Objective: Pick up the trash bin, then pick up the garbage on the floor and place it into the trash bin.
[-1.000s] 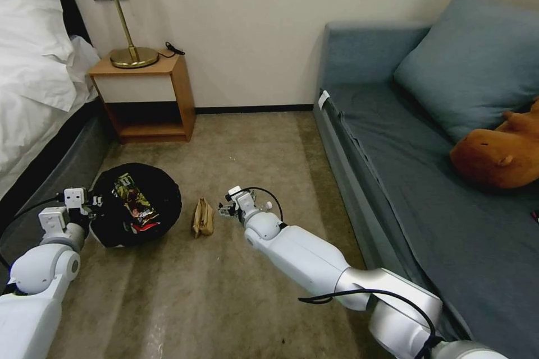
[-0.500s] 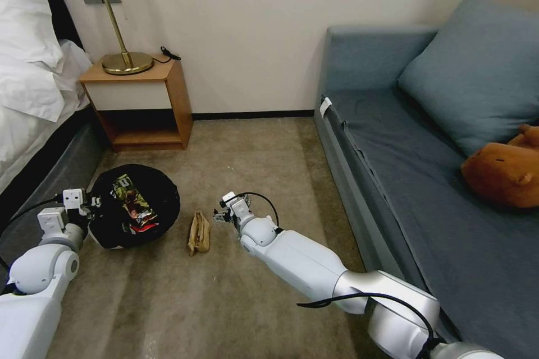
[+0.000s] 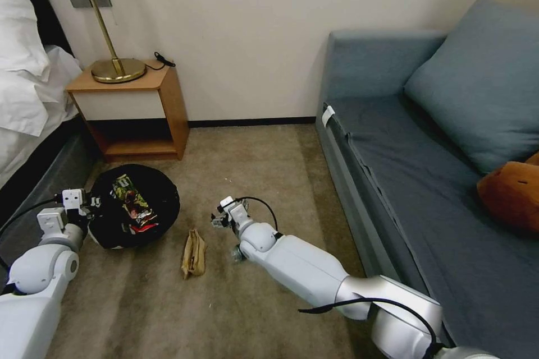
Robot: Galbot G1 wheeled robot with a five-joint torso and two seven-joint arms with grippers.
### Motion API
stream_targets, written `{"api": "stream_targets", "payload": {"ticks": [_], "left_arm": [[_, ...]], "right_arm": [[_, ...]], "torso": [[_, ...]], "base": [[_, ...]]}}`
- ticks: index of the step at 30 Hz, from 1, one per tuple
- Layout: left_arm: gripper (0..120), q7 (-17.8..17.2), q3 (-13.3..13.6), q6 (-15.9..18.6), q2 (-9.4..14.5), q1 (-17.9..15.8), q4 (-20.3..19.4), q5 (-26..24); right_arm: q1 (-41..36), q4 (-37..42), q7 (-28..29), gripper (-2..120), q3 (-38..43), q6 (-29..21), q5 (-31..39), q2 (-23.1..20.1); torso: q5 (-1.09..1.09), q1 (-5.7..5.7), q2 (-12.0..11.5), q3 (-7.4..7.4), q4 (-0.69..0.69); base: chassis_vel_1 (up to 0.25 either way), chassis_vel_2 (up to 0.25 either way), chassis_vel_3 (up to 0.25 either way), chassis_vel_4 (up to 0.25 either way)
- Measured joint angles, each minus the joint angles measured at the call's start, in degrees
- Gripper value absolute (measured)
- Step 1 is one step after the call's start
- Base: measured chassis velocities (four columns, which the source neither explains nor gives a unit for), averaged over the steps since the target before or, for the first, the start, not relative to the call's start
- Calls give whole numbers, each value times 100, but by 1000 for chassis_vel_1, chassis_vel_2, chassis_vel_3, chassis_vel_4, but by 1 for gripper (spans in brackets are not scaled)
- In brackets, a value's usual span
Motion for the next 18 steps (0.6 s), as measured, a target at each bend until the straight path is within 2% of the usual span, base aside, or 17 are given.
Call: {"api": "stream_targets", "payload": {"ticks": [11, 18], "left_arm": [[5, -70, -139, 74, 83, 82, -298, -147], [5, -111, -224, 112, 18, 175, -555, -163]], "right_arm": [[-19, 216, -4, 100, -445, -100, 167, 49], [54, 327, 4, 100, -778, -303, 480, 114]], "torso": [[0, 0, 0, 0, 1], [-1, 0, 0, 0, -1]], "base": [[-103, 98, 103, -94], [-65, 63, 68, -75]]}}
